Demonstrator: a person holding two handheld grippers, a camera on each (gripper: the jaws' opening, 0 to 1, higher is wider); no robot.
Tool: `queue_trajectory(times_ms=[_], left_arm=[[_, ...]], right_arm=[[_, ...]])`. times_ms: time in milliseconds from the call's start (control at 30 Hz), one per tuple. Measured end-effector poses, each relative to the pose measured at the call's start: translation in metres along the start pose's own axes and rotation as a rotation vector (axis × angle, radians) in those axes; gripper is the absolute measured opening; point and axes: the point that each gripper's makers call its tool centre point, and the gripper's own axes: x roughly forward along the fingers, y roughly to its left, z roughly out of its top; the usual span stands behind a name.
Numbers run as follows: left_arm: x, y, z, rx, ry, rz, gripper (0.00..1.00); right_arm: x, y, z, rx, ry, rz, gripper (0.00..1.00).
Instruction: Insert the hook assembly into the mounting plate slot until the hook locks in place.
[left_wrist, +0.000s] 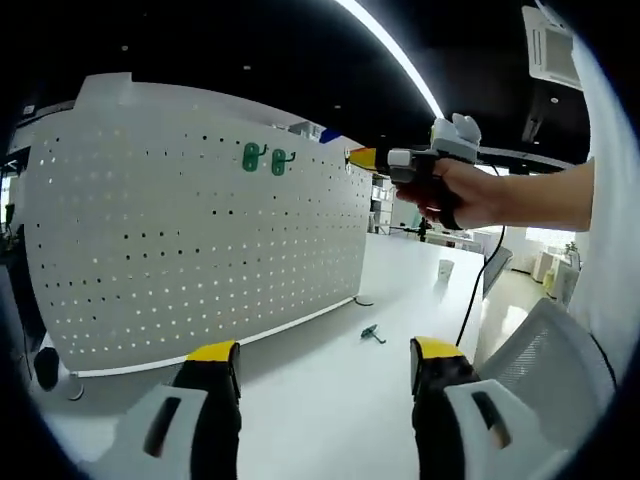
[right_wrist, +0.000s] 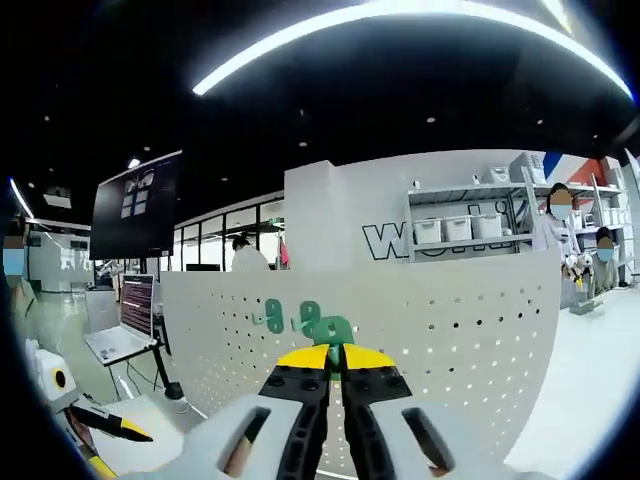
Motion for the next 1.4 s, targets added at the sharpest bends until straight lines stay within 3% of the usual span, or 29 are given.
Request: queue_trajectory(times_ms=[333, 833, 1133, 1400], left_arm=[[-0.007, -0.002, -0.006, -0.006, 0.004, -0.001, 0.69], [-0.007, 0.002, -0.009, -0.012, 0.007, 0.01, 0.69], [-0.005, 0.003, -0.021, 0.0, 0.059, 0.011, 0.71], [-0.004, 0.002, -0.029, 0.007, 0.094, 0.004, 0.71]], right_arm=[[0.014, -0.004, 0.01, -0.018, -0.033, -0.04, 0.01], [0.04, -0.006, 0.012, -0.038, -0.082, -0.092, 0.01], [0.057, -0.011, 0.014, -0.033, -0.087, -0.099, 0.01], [0.063, -0.016, 0.005, -0.005, -0.071, -0.11, 0.02]])
